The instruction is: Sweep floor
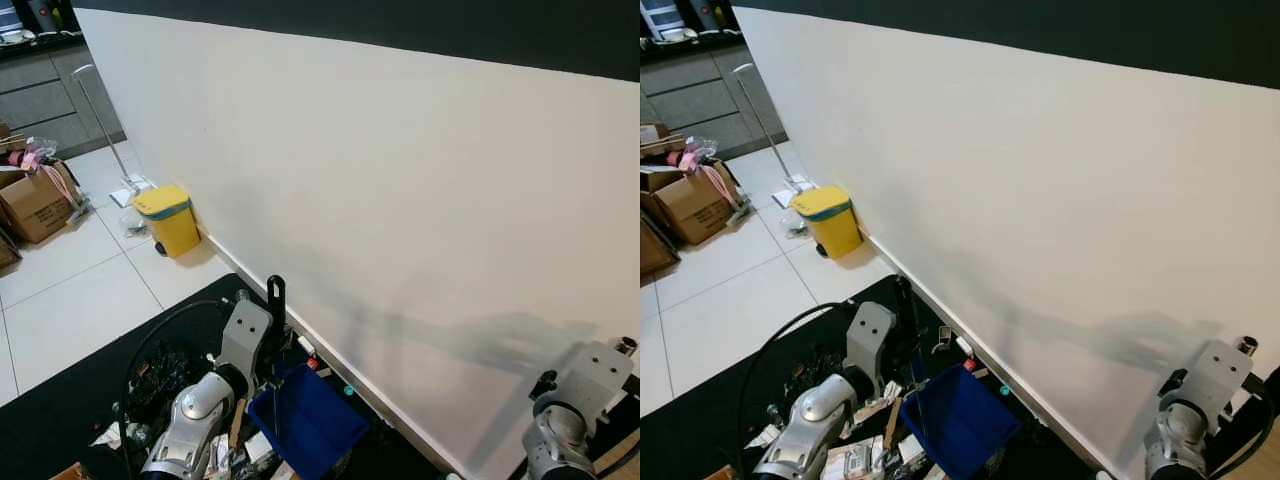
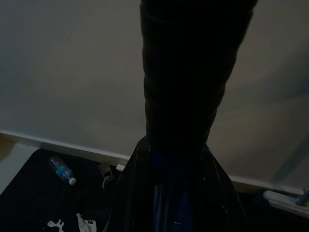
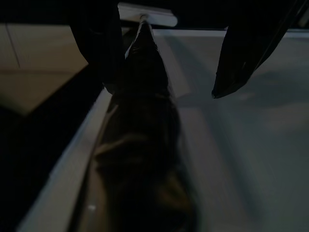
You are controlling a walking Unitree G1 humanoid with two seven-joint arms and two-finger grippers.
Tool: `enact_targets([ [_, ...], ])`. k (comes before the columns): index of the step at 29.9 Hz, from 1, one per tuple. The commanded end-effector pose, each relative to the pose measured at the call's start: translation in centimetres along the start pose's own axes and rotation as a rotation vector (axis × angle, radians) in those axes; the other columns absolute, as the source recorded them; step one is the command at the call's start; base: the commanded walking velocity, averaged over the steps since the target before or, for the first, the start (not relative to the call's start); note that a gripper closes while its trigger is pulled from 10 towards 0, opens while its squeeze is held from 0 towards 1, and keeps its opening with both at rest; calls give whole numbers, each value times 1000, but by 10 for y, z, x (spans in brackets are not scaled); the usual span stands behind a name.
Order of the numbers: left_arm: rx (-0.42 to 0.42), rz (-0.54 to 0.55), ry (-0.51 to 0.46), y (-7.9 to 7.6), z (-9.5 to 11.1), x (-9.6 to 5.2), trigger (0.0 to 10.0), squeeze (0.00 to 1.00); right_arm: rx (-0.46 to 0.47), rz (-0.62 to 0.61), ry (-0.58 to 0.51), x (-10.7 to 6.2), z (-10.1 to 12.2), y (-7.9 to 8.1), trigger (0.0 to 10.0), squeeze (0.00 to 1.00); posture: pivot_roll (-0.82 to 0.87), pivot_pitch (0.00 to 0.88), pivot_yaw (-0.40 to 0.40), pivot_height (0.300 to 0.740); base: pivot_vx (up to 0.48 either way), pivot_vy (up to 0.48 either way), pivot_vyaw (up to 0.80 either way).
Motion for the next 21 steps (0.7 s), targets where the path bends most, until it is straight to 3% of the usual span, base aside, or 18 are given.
enact_targets([
  [1,6,3,-29,-1,5,-2,10000,0,-86,34,29,0,-14,-10,10000,0,-18,97,99,740,0,0,0],
  [10,3,4,-27,-2,4,-2,10000,0,-311,71,-41,7,-8,-32,10000,0,-24,105,97,740,0,0,0],
  [14,1,3,-27,-3,4,-2,10000,0,-411,182,-82,8,-5,-37,10000,0,-24,108,97,740,0,0,0],
  [19,1,4,-27,-2,5,-2,10000,0,-372,279,-75,7,-7,-38,10000,0,-27,110,100,740,0,0,0],
  [20,2,3,-27,-2,5,-2,10000,0,-295,262,-64,9,-6,-41,8980,0,-27,111,102,740,0,0,0],
  [21,2,2,-26,-2,5,-2,10000,0,-271,246,-60,9,-6,-43,4980,0,-25,112,102,740,0,0,0],
])
Point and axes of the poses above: a point about 5 cm out from each wrist's last joint towards the gripper, its own x axis pointing out of the wrist towards the gripper, its own z axis along the axis of the wrist's last joint, y = z × x, the point moved 3 cm from there along x, pointing out of the wrist towards the gripper, and after that the axes turned 11 degrees about -x, right-handed, at the moved point
